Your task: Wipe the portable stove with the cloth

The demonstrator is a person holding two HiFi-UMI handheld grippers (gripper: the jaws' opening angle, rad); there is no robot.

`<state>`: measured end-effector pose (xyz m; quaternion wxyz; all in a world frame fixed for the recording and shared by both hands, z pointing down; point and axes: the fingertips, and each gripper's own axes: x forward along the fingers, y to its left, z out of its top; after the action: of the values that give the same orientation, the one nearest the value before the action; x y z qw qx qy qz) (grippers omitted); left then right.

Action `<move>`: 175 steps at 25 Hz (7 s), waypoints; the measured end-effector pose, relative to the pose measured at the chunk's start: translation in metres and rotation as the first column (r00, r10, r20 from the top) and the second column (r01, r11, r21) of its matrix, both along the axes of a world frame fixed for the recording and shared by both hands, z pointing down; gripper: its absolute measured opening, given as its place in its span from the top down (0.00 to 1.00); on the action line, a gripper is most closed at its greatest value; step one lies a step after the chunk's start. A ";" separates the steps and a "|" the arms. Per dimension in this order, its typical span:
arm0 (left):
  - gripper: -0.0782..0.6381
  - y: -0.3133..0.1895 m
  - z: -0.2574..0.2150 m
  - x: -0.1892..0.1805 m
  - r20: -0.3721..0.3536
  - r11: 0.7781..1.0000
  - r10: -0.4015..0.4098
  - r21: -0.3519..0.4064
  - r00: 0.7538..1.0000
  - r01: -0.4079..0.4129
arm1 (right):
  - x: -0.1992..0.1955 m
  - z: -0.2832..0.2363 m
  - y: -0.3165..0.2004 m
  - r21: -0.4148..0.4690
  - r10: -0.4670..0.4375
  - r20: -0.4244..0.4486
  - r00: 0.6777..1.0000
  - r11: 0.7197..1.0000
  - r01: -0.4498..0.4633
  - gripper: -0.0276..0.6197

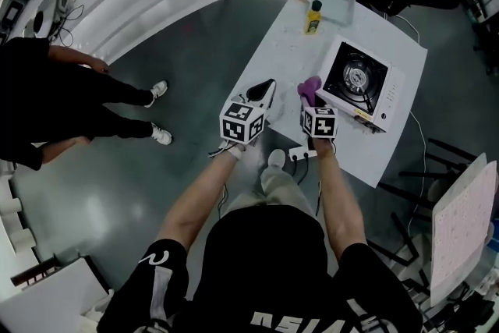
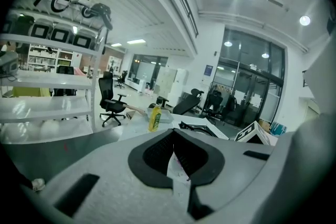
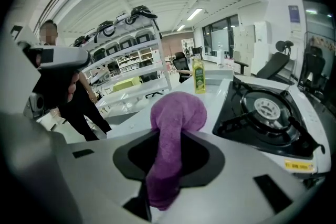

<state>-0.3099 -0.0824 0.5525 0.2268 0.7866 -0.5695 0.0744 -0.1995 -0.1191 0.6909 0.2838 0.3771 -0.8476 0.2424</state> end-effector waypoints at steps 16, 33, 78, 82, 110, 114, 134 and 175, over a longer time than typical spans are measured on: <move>0.88 -0.041 -0.047 0.008 0.001 0.995 0.023 0.098 1.000 -0.023 | 0.012 -0.100 -0.065 0.172 0.036 0.061 0.997 0.984 -0.047 0.80; 0.88 -0.091 -0.037 0.023 -0.015 0.989 0.123 0.078 0.992 -0.122 | 0.027 -0.105 -0.109 0.174 0.119 0.060 0.991 0.976 -0.128 0.80; 0.88 -0.283 0.065 0.015 -0.102 0.902 0.420 -0.063 0.902 -0.428 | -0.001 0.023 -0.234 -0.086 0.547 -0.107 0.830 0.827 -0.556 0.80; 0.88 -0.263 0.067 0.016 -0.100 0.901 0.422 -0.066 0.901 -0.429 | 0.001 0.022 -0.217 -0.082 0.569 -0.108 0.815 0.812 -0.578 0.80; 0.88 -0.106 0.039 0.009 -0.066 0.876 0.480 -0.027 0.875 -0.482 | -0.002 0.022 -0.044 -0.063 0.607 -0.086 0.790 0.788 -0.612 0.80; 0.88 -0.084 0.036 0.009 -0.064 0.873 0.486 -0.020 0.872 -0.488 | 0.000 0.022 -0.018 -0.062 0.606 -0.082 0.791 0.789 -0.611 0.80; 0.88 -0.039 -0.028 0.048 -0.048 0.832 0.553 0.082 0.832 -0.548 | 0.069 -0.074 0.021 0.092 0.669 0.027 0.743 0.738 -0.669 0.80; 0.88 -0.250 -0.015 0.197 -0.059 0.882 0.469 0.065 0.881 -0.466 | 0.241 -0.112 -0.214 0.143 0.546 0.047 0.836 0.825 -0.547 0.80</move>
<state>-0.1130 -0.3326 0.5373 0.2034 0.9082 -0.3559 0.0842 0.0414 -0.3332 0.5793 0.1715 0.6237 -0.7206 0.2494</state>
